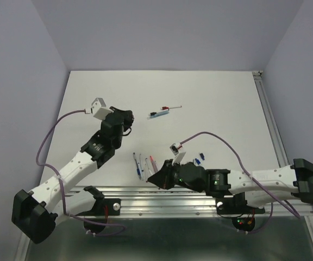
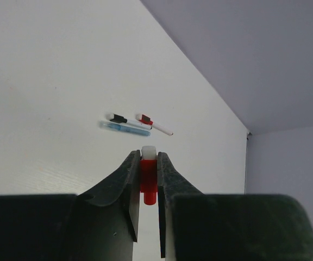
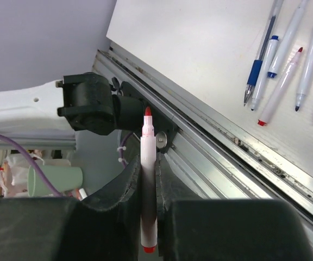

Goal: Open the pen caps

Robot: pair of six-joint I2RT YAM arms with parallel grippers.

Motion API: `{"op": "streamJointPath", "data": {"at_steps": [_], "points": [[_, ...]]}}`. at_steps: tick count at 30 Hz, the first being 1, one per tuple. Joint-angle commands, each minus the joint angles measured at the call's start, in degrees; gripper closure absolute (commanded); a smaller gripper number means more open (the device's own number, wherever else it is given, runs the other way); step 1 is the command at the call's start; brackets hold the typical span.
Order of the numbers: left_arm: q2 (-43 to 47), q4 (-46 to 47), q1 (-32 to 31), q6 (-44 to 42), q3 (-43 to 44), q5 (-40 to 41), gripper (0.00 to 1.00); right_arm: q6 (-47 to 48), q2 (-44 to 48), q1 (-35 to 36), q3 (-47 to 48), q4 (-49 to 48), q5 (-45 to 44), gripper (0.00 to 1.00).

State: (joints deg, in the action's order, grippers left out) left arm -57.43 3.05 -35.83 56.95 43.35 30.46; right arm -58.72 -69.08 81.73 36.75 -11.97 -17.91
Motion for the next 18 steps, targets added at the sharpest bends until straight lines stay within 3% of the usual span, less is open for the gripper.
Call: {"op": "streamJointPath", "data": {"at_steps": [1, 7, 11, 18], "points": [[3.3, -0.5, 0.6, -3.8, -1.5, -0.6, 1.00, -1.9, 6.4, 0.2, -2.8, 4.3, -5.7, 0.99], [6.2, -3.0, 0.8, -7.6, -3.4, -10.4, 1.00, -4.4, 15.4, 0.2, -5.5, 15.2, -13.7, 0.99], [6.6, -3.0, 0.7, -8.4, -6.2, -16.3, 1.00, -9.5, 18.8, 0.2, -4.8, 27.8, -19.5, 0.99], [3.2, -3.0, 0.6, -9.3, -9.1, -24.7, 1.00, -12.1, 18.8, 0.1, -5.2, 33.8, -24.5, 0.99]]}}
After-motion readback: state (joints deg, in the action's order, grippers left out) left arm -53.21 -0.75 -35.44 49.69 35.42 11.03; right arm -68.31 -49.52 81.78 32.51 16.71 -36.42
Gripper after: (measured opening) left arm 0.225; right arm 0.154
